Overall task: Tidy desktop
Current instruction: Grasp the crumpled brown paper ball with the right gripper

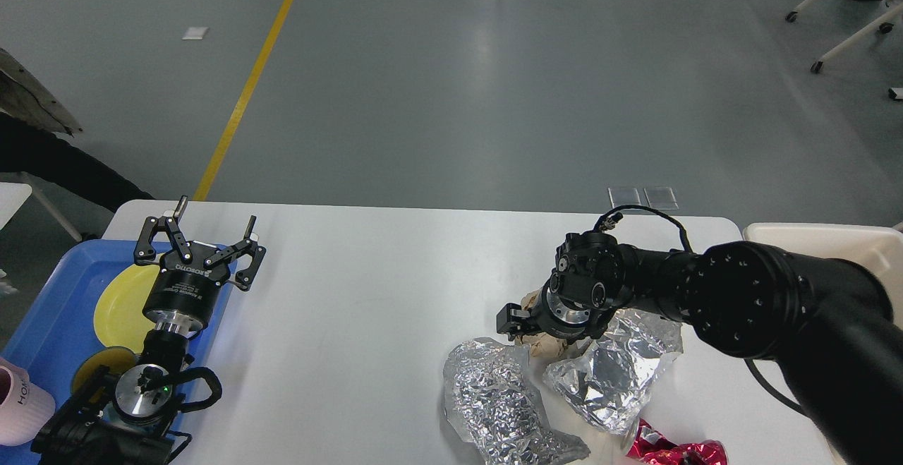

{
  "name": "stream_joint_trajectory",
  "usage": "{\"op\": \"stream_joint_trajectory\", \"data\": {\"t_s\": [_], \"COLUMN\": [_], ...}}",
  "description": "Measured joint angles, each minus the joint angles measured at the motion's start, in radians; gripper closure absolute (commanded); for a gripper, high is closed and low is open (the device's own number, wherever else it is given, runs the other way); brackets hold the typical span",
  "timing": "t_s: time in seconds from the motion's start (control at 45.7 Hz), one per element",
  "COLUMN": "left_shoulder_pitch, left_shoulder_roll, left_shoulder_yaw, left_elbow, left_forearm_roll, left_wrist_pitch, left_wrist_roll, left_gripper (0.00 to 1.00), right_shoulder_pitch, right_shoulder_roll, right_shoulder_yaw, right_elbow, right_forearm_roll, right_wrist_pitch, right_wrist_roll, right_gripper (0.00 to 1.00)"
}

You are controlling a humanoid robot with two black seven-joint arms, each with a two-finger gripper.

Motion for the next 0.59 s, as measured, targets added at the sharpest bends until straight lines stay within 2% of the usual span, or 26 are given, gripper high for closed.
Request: {"op": "stream_joint_trajectory", "data": {"t_s": [0.197, 0.241, 0.35, 0.416, 0.46, 0.525, 0.547, 0.591], "left_shoulder_pitch": [0.0, 0.0, 0.0, 0.0, 0.0, 0.0, 0.0, 0.0], "left_shoulder_roll": [0.0, 0.0, 0.0, 0.0, 0.0, 0.0, 0.0, 0.0], "left_shoulder_yaw": [0.0, 0.0, 0.0, 0.0, 0.0, 0.0, 0.0, 0.0], "left_elbow": [0.0, 0.0, 0.0, 0.0, 0.0, 0.0, 0.0, 0.0], "left_forearm_roll": [0.0, 0.0, 0.0, 0.0, 0.0, 0.0, 0.0, 0.0], "left_wrist_pitch": [0.0, 0.0, 0.0, 0.0, 0.0, 0.0, 0.0, 0.0], "left_wrist_roll": [0.0, 0.0, 0.0, 0.0, 0.0, 0.0, 0.0, 0.0], "left_gripper": [0.03, 0.03, 0.03, 0.03, 0.03, 0.03, 0.03, 0.03], "right_shoulder_pitch": [-0.035, -0.039, -0.044, -0.045, -0.047, -0.049, -0.05, -0.05], "right_shoulder_roll": [0.002, 0.003, 0.003, 0.002, 0.001, 0.0, 0.0, 0.0], "right_shoulder_yaw": [0.016, 0.017, 0.017, 0.017, 0.017, 0.018, 0.018, 0.019], "right_elbow": [0.003, 0.003, 0.003, 0.002, 0.002, 0.002, 0.002, 0.003], "right_forearm_roll": [0.0, 0.0, -0.001, 0.0, 0.001, 0.006, 0.008, 0.012], "right_wrist_pitch": [-0.097, -0.104, -0.114, -0.115, -0.116, -0.116, -0.116, -0.116], "right_wrist_roll": [0.001, 0.001, 0.001, 0.001, 0.001, 0.0, 0.0, -0.001], "right_gripper": [0.1, 0.15, 0.32, 0.48, 0.64, 0.94, 1.0, 1.0]}}
